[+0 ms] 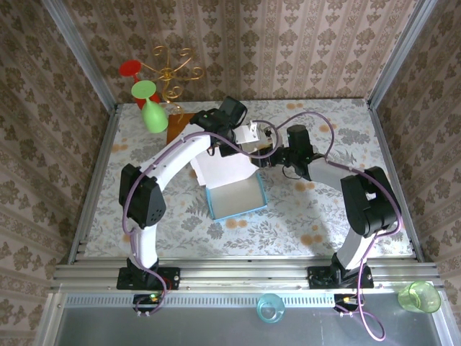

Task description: Fold the paper box

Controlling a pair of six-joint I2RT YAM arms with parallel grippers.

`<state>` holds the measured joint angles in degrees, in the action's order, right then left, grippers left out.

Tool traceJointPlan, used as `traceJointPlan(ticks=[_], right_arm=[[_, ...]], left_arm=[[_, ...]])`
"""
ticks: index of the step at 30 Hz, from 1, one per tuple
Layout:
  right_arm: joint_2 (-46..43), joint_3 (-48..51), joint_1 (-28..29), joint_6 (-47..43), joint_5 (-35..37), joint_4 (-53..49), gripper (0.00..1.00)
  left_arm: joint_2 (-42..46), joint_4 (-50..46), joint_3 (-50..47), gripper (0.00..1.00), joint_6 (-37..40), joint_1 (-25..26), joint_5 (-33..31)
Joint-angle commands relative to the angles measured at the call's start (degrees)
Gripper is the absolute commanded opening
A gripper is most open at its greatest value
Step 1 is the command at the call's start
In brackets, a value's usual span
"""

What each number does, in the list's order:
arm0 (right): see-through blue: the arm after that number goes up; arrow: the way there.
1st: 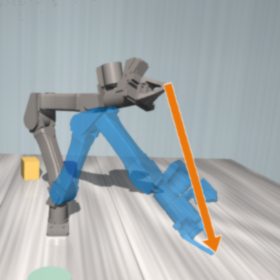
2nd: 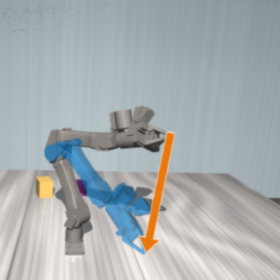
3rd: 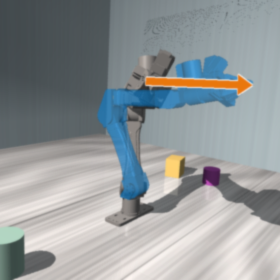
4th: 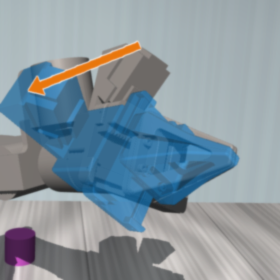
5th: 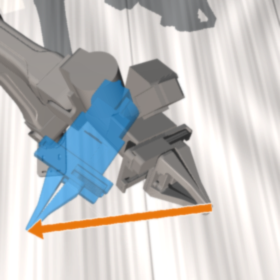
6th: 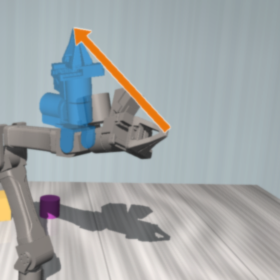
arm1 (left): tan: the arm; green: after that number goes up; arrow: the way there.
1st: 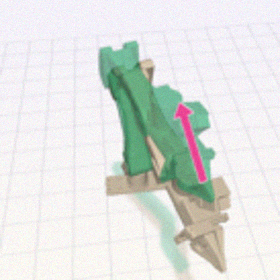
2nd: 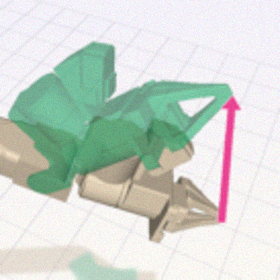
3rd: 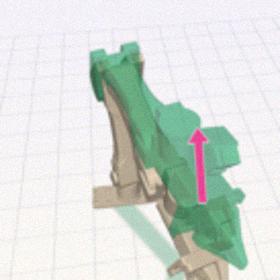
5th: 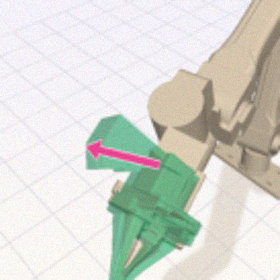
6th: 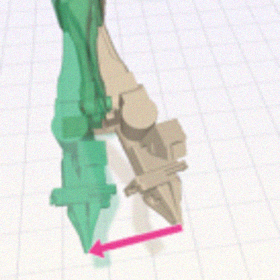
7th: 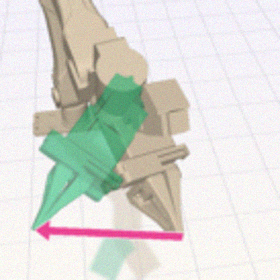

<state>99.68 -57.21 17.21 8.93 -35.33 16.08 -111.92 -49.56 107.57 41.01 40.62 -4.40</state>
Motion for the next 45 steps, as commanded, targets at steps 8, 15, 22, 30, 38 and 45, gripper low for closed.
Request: traceJointPlan(ticks=[8,15,22,30,38,45], right_arm=[[3.1,-5.8,0.1,-3.9,-2.4,-4.6,0.32],[3.1,-7.1,0.9,-5.8,-0.8,-7.5,0.18],[2.4,-8.2,2.1,-8.5,2.8,-10.7,0.02],[-0.6,-5.8,2.8,-11.4,9.9,-9.3,0.00],[-3.1,-2.9,2.0,-13.8,10.1,-8.3,0.00],[-3.7,-2.2,1.8,-14.4,10.4,-8.2,0.00]], left_arm=[[0.7,1.8,-0.2,0.00,1.9,-1.3,2.2],[0.4,2.3,0.1,0.00,1.4,-1.4,2.3],[0.1,2.6,0.8,0.00,-0.1,-1.1,2.9],[2.9,5.2,3.5,0.50,-15.1,-0.6,-0.1],[18.1,6.4,-11.0,0.60,-44.4,-9.6,6.4],[26.6,9.2,-29.8,0.60,-49.5,-22.6,18.1]])
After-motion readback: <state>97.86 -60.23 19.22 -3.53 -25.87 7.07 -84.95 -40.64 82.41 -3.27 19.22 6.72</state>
